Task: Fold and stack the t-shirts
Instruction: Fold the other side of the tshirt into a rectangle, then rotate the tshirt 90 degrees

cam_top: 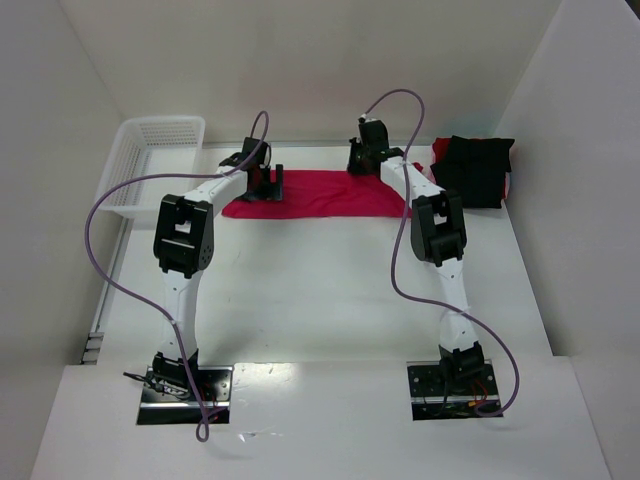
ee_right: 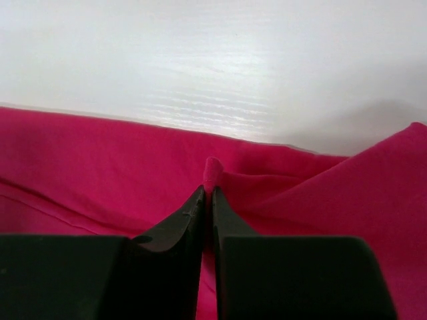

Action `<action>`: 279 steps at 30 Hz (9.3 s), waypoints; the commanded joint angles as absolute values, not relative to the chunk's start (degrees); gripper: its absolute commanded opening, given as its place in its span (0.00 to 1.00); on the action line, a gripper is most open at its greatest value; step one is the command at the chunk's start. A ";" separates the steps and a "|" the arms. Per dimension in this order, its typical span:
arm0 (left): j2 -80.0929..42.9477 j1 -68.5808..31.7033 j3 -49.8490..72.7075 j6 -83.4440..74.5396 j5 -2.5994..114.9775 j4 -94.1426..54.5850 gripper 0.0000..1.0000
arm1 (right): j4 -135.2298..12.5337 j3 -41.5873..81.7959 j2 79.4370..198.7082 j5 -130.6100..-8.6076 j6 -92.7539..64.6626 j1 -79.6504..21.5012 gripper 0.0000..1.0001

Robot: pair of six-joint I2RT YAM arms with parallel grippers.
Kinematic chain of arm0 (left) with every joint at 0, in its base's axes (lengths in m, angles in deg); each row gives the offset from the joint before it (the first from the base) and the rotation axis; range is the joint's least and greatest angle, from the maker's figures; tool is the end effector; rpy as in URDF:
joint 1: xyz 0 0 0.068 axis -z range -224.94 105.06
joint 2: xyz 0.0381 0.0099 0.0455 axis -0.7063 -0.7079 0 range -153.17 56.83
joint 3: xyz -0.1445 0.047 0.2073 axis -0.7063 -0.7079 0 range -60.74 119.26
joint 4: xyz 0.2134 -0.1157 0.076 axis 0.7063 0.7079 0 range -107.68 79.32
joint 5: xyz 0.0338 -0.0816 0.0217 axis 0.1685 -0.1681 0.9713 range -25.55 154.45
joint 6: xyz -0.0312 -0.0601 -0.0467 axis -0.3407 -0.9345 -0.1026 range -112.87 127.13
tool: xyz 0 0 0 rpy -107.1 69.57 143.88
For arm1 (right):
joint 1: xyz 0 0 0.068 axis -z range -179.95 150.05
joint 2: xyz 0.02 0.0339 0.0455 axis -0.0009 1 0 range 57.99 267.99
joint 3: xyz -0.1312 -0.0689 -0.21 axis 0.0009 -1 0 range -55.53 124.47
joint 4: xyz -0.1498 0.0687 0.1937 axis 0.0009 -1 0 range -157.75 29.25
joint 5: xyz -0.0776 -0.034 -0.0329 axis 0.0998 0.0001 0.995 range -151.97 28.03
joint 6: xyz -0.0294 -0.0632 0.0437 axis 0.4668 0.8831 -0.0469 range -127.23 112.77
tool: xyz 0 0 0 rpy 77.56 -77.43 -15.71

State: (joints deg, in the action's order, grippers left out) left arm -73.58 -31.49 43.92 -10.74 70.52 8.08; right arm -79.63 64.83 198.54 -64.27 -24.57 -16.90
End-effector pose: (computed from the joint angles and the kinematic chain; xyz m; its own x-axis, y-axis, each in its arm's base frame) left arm 0.4986 -0.1113 0.1392 -0.7759 -0.1283 -0.6177 -0.0744 0.9909 -0.1123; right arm 0.5421 0.1683 0.1535 -0.6712 0.1069 -0.7336 -0.1268 0.9584 0.2556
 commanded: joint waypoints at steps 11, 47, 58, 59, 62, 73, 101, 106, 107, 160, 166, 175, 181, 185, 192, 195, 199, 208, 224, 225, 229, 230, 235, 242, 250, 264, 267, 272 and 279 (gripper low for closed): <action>-72.81 -31.75 43.76 -9.31 69.37 8.08 0.99 | -76.39 62.16 195.01 -60.13 -24.37 -14.99 0.72; -73.33 -31.75 44.29 -9.31 68.84 8.08 0.99 | -79.64 59.43 195.80 -63.29 -16.11 -6.10 0.56; -73.86 -31.75 45.96 -9.31 68.84 9.13 0.99 | -80.88 60.05 197.03 -63.29 -15.05 -6.10 0.32; -73.86 -31.75 46.48 -9.31 68.84 9.13 0.99 | -80.88 60.05 197.03 -63.29 -15.05 -6.10 0.28; -73.86 -31.75 46.49 -9.31 68.84 9.13 0.99 | -81.41 60.05 196.51 -61.18 -15.05 -5.58 0.20; -73.86 -31.75 46.49 -9.31 68.84 9.13 0.99 | -80.35 58.90 193.69 -58.80 -16.20 -3.29 0.07; -82.39 -31.75 60.45 -10.37 80.26 12.03 0.99 | -78.16 53.89 188.95 -66.63 -17.43 -2.23 0.11; -83.88 -31.75 59.42 -9.23 81.68 14.67 0.98 | -78.16 53.37 189.47 -66.02 -16.90 -2.23 0.11; -83.36 -31.75 58.71 -9.22 81.68 14.67 0.98 | -78.16 53.37 189.48 -65.40 -16.90 -2.23 0.11; -66.03 -28.59 47.28 27.77 64.38 16.87 0.99 | -75.43 40.10 172.51 -69.43 -17.78 -0.04 0.70; -72.27 -30.52 51.93 30.51 57.25 16.87 0.99 | -75.43 35.79 168.21 -70.05 -17.78 -0.04 0.71; -77.81 -32.46 57.73 33.76 51.09 19.85 0.99 | -76.57 32.80 165.92 -71.28 -18.30 -0.04 0.73; -78.43 -32.46 53.79 32.98 49.95 22.40 0.99 | -76.57 31.66 166.70 -72.25 -18.83 -3.10 0.73; -76.68 -32.46 48.61 30.78 51.08 22.93 0.99 | -77.10 32.88 169.69 -71.55 -18.83 -6.26 0.73; -75.00 -32.46 44.73 28.31 50.38 24.25 0.99 | -80.70 38.07 175.94 -67.25 -20.41 -8.65 0.73; -75.00 -31.93 44.73 27.78 53.10 25.39 0.99 | -80.70 38.68 177.17 -67.24 -21.46 -8.65 0.73; -72.11 -30.79 42.19 26.55 55.57 26.53 0.99 | -80.70 39.22 178.92 -67.24 -22.17 -8.65 0.73; -68.76 -28.41 36.73 21.20 55.50 30.82 0.99 | -80.70 41.32 183.93 -65.04 -22.17 -9.18 0.73; -56.91 -19.37 17.04 17.42 48.37 25.65 0.99 | -81.49 50.02 189.91 -62.67 -23.32 -12.16 0.73; -56.90 -19.36 16.35 17.41 48.37 25.65 0.99 | -81.49 50.81 190.52 -63.19 -23.32 -12.69 0.73; -55.58 -15.85 14.41 16.62 47.75 25.65 0.99 | -81.49 52.66 191.94 -63.20 -23.84 -13.21 0.73; -55.06 -15.15 14.41 16.62 47.23 25.65 0.99 | -81.49 52.66 191.94 -63.20 -23.84 -13.22 0.73; -55.05 -10.93 13.79 18.38 44.94 26.88 0.99 | -80.36 53.36 193.16 -63.20 -24.37 -14.27 0.73; -54.44 -7.85 12.13 19.70 43.36 27.50 0.99 | -84.21 66.07 200.53 -63.20 -24.98 -16.47 0.73; -52.24 -7.32 12.12 21.54 37.04 29.17 0.99 | -86.68 82.27 208.28 -65.40 -24.98 -19.11 0.73; -33.52 -6.79 13.88 14.87 64.62 23.29 0.99 | -90.46 75.80 189.14 -58.72 -22.70 -19.64 0.79; -33.51 -6.79 15.02 11.97 69.80 21.36 0.99 | -91.07 69.73 183.53 -55.83 -22.70 -19.64 0.91; -38.52 -5.13 13.89 7.14 76.21 19.07 0.99 | -88.19 55.23 179.28 -50.81 -23.84 -19.64 1.00; -41.96 -2.22 13.18 -1.74 80.01 17.92 0.99 | -85.90 50.03 182.70 -49.66 -27.62 -19.02 1.00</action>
